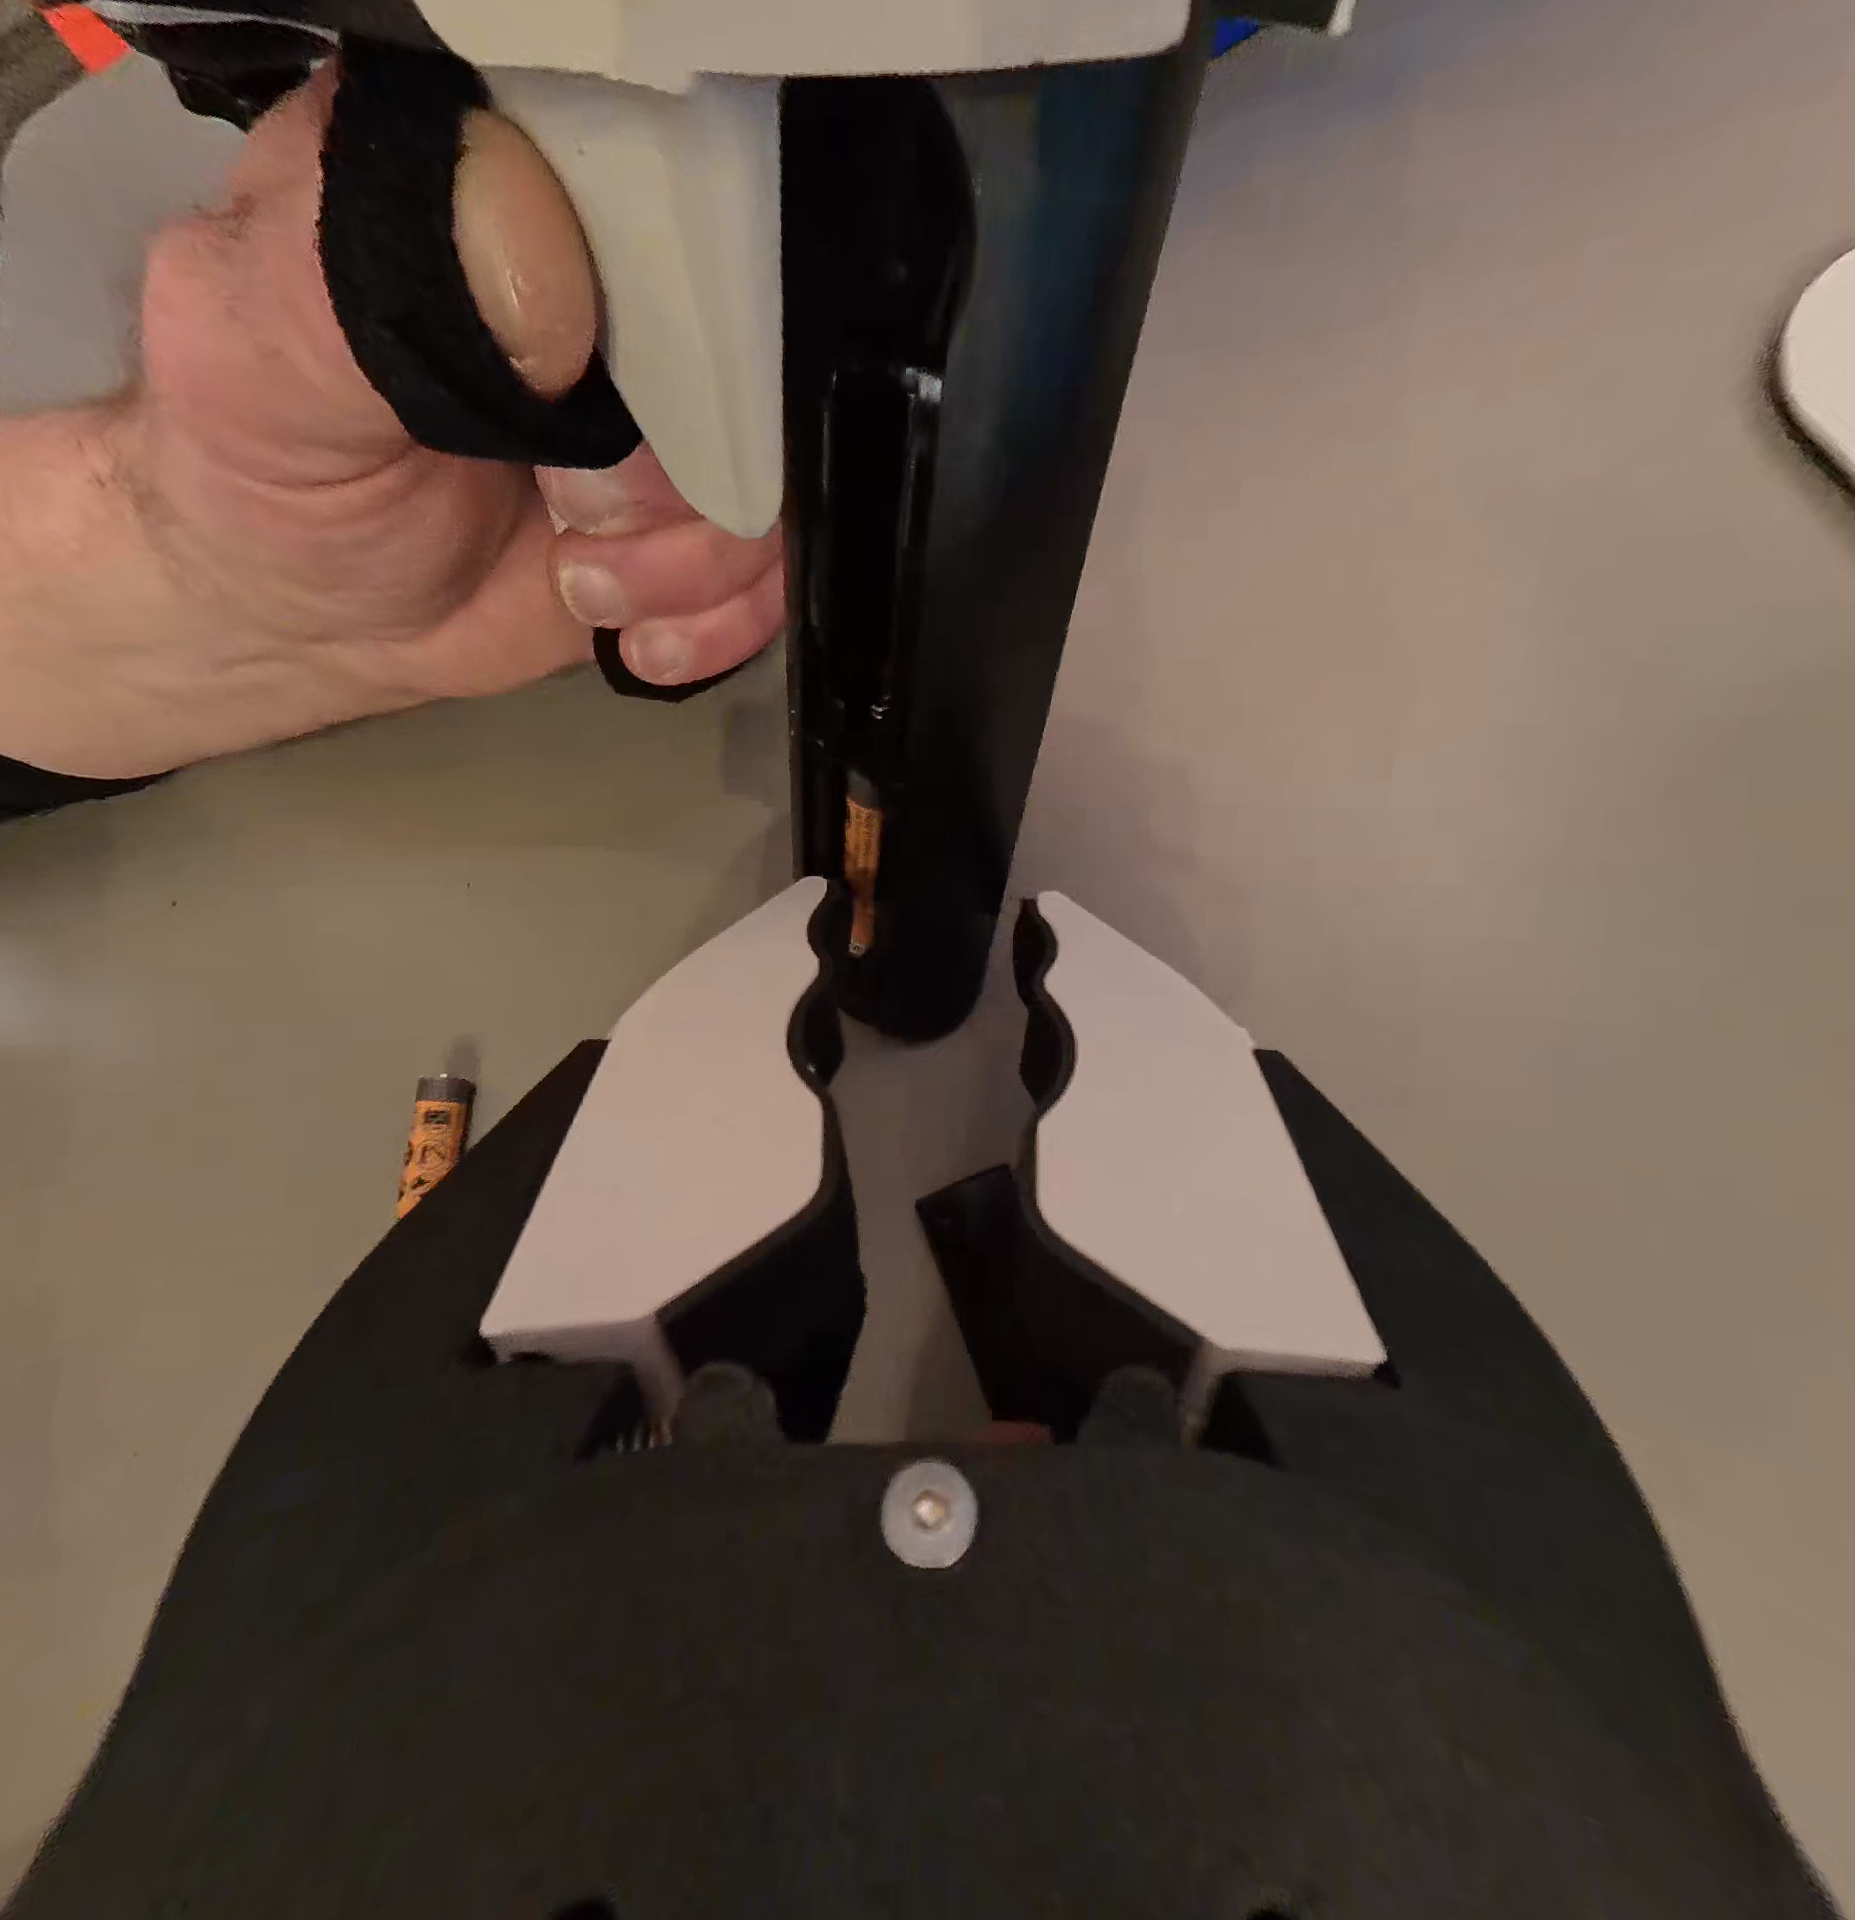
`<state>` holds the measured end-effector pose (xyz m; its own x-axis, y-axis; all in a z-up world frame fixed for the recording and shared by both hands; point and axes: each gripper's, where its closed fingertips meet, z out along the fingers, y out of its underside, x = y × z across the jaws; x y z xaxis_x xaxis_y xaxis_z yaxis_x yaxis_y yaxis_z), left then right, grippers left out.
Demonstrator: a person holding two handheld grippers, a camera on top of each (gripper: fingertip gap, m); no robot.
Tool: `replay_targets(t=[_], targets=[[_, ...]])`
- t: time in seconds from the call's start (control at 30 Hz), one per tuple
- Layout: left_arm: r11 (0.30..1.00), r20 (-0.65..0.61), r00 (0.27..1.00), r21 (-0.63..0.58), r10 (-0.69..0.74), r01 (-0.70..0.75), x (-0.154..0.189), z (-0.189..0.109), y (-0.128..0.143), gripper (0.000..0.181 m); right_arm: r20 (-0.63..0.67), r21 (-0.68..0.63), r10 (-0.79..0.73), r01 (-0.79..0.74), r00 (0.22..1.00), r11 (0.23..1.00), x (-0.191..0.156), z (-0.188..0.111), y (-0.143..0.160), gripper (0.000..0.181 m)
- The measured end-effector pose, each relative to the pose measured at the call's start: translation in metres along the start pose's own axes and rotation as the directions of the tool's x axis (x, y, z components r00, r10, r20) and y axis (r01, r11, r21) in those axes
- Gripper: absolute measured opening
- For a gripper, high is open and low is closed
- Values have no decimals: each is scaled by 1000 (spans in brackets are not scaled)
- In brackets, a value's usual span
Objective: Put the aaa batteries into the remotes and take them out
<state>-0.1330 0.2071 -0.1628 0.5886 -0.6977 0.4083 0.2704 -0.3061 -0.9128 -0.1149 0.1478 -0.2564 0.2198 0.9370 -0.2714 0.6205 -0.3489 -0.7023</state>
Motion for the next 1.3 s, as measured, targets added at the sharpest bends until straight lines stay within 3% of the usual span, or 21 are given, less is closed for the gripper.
replay_targets(t=[0.33, 0.47, 0.57, 0.67, 0.73, 0.87, 0.97, 1.03, 1.1, 1.23, 1.3], targets=[[999, 20, 999, 17, -48, 48, -7, 0, 1, 26, 31, -117, 47, -43, 998, 992, -2, 3, 11, 27], [999, 37, 999, 38, -39, 38, -9, -2, -2, 25, -7, -255, 10, -12, 1000, 967, 0, 5, 15, 24], [998, 39, 999, 59, -15, 13, -8, -4, -6, 25, -57, -279, -50, 32, 997, 960, 2, 8, 10, 23], [999, 60, 998, 40, -17, 15, -15, -6, -2, 26, -56, -230, -50, 36, 997, 973, 2, 6, 11, 27], [999, 59, 998, 35, -9, 7, -14, -5, -2, 26, -22, -191, 22, -26, 1000, 981, 1, -3, 16, 50], [999, 49, 999, 37, 2, -4, -10, -2, -2, 26, 51, 55, 141, -144, 989, 988, -2, -18, -19, 53], [999, 46, 999, 32, 24, -26, -8, -2, -2, 26, -18, -55, 98, -98, 995, 994, 6, -16, -7, 58], [999, 34, 999, 35, 38, -39, -5, -2, -3, 26, 70, -121, 112, -103, 991, 987, -7, -22, 3, 59], [998, 31, 999, 45, 41, -42, -5, -2, -5, 26, 18, -217, 67, -61, 998, 974, -6, -30, 21, 63], [991, 29, 993, 67, 111, -113, 4, -4, -15, 25, -50, -222, 32, -42, 998, 974, -4, -48, 31, 64], [989, 33, 990, 61, 136, -138, 8, -4, -16, 25, -99, -233, -36, 12, 994, 973, 2, -57, 39, 54]])
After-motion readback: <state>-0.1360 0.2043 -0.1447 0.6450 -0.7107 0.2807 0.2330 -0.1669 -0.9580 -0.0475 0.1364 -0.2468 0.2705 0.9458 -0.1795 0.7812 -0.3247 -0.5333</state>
